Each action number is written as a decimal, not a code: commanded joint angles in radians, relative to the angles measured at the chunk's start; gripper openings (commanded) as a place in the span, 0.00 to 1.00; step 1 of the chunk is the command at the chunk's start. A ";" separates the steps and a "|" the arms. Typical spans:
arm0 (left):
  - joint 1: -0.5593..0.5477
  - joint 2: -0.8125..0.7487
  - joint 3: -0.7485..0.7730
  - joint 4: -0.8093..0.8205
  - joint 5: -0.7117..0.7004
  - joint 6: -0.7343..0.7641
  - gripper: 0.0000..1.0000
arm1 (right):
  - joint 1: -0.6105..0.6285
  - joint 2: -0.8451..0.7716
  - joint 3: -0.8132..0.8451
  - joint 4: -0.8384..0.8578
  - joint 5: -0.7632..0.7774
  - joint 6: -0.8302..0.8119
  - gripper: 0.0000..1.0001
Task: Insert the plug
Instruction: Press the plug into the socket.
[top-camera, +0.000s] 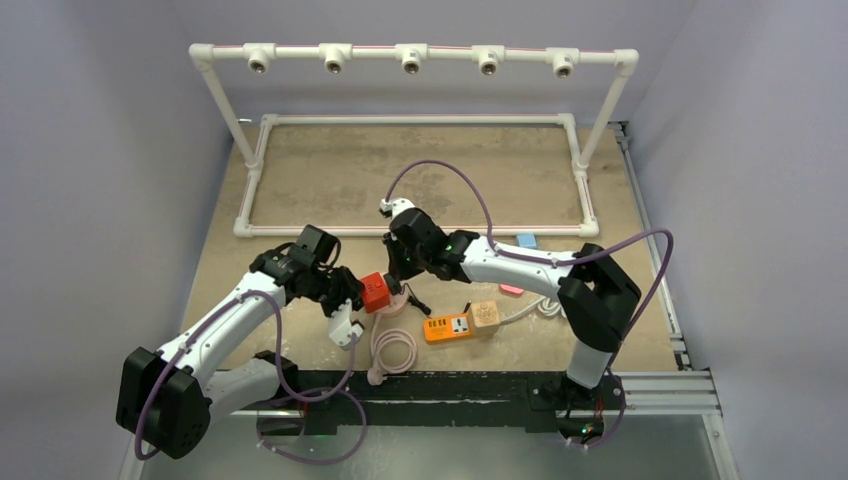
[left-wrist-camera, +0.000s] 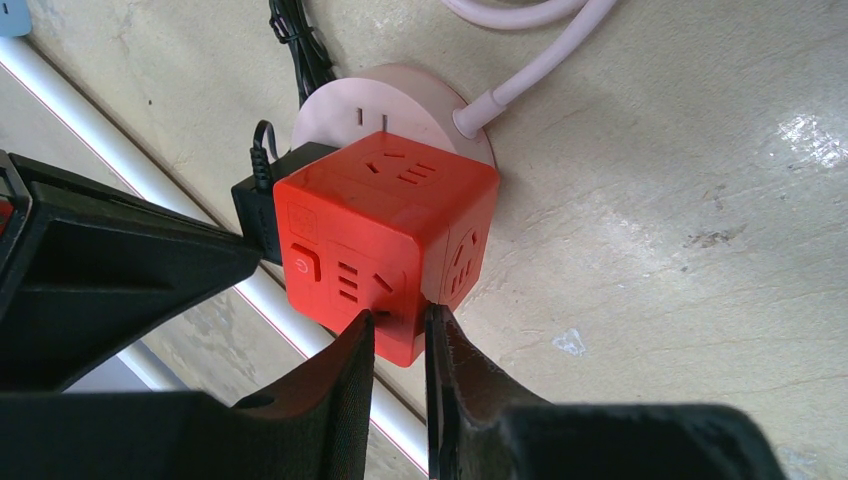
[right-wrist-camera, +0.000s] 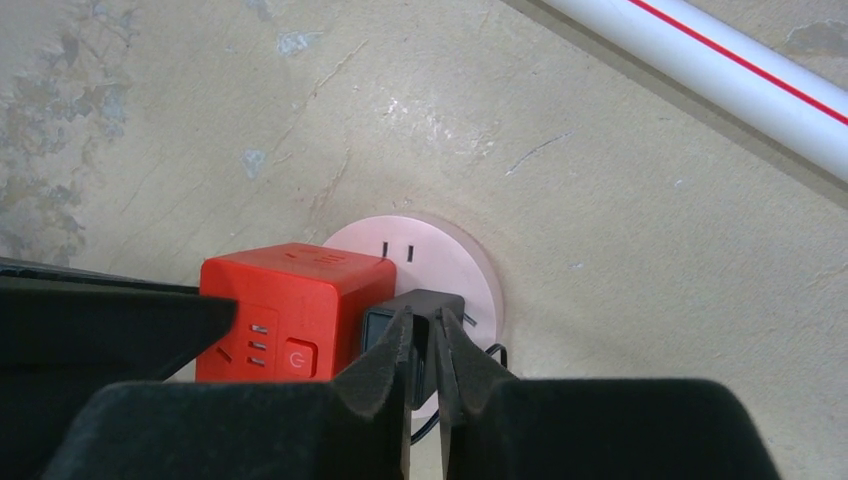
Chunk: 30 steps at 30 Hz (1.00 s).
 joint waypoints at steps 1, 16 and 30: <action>-0.011 0.038 -0.019 0.013 -0.016 0.249 0.12 | -0.018 0.135 -0.073 -0.390 0.001 -0.026 0.22; -0.011 -0.027 -0.048 0.011 -0.031 0.237 0.09 | -0.058 -0.057 0.167 -0.388 -0.039 -0.002 0.53; -0.011 -0.019 -0.055 0.027 -0.026 0.242 0.08 | -0.064 -0.017 0.168 -0.286 -0.172 -0.007 0.47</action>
